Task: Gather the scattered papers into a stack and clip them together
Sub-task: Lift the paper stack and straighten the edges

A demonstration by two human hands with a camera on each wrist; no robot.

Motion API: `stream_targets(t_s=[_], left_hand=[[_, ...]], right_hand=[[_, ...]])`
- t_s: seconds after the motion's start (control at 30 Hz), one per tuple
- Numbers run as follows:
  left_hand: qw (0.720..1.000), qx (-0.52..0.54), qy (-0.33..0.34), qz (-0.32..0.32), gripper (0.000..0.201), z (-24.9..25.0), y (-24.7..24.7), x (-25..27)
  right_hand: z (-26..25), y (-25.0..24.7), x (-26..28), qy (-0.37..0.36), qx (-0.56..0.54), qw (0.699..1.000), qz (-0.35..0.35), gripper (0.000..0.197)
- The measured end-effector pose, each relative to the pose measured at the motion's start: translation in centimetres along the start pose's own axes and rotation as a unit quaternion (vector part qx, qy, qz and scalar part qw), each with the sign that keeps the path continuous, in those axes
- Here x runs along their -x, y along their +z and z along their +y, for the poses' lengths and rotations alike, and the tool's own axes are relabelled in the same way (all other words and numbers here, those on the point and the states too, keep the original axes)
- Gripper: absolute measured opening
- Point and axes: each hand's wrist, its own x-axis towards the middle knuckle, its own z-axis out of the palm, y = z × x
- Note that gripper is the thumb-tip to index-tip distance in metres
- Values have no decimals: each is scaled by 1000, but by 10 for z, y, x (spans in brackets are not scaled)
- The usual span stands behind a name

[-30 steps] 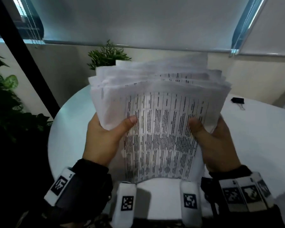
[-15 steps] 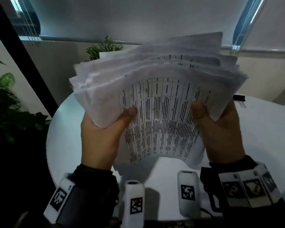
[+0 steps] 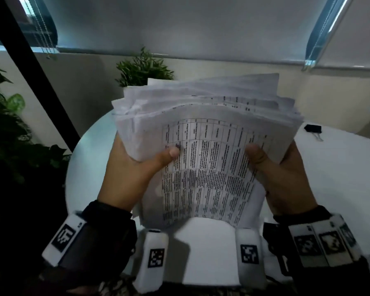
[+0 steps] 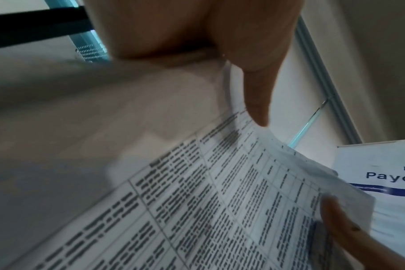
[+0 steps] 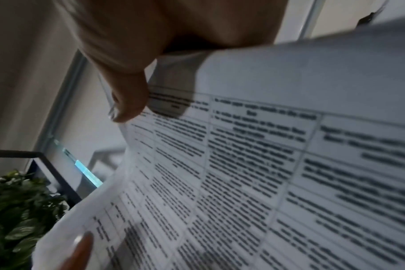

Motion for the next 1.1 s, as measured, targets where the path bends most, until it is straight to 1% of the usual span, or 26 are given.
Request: stream_targets(t_s=[0.03,0.07,0.1,0.17,0.2,0.23,0.27,0.3,0.37,0.4,0.47,0.53,0.57,0.63,0.67,0.7,0.73,0.8,0.87,0.9,0.93,1.0,1.07,1.1], left_hand=[[1000,-12,-10,-10,67,-2,-1,-2],[999,-25,-22,-6,64,-3,-1,-2],[999,-34,-33,13,56,-5,1,-1],[997,-35,-37,59,39,-11,6,2],[997,-28,-35,69,36,-12,8,3],[996,-22,-29,75,37,-9,10,4],[997,-12,-19,79,40,-5,12,3],[997,1,-6,77,45,1,12,1],[998,22,30,44,53,11,9,-3],[999,29,38,21,58,11,7,-4],[1000,21,8,-2,62,6,3,-6],[999,-11,-32,25,55,-6,3,-5],[998,-22,-41,48,48,-11,4,-2],[997,-17,-33,71,33,-14,11,2],[997,-4,-27,73,31,-13,13,2],[997,17,-23,68,33,-8,15,1],[998,36,-15,59,38,-2,14,0],[998,51,17,25,50,5,8,-5],[999,41,22,-11,60,6,4,-7],[1000,21,11,-20,61,3,4,-7],[1000,-1,-1,-18,58,-1,5,-5],[999,-23,-14,23,44,-7,11,0],[998,-18,-6,56,32,-7,16,5],[998,-13,3,64,31,-4,17,4]], right_hand=[[3,2,1,16,-9,1000,7,77],[7,4,4,32,-4,999,13,80],[12,6,7,42,7,999,18,78],[15,10,12,44,17,998,39,58],[13,11,13,42,18,998,48,49],[8,12,12,37,19,998,56,46],[3,12,9,26,14,998,60,49],[-2,11,5,8,5,998,59,57],[-6,7,-1,-17,-9,998,57,81],[-4,4,-2,-11,-11,998,53,90],[5,1,1,23,-1,999,34,96],[17,3,9,58,15,998,22,88],[21,5,12,61,23,998,25,78],[19,8,13,46,39,998,35,50],[14,8,11,33,39,998,40,44],[7,7,9,17,32,998,45,44],[1,5,5,-2,25,999,49,48],[-6,0,-1,-36,20,998,52,68],[-5,-4,-1,-29,12,998,55,88],[-1,-5,2,-14,11,999,51,92],[3,-4,5,5,12,999,44,91],[10,-2,12,31,3,999,38,78],[7,1,14,22,6,999,44,66],[1,1,12,9,13,999,49,62]])
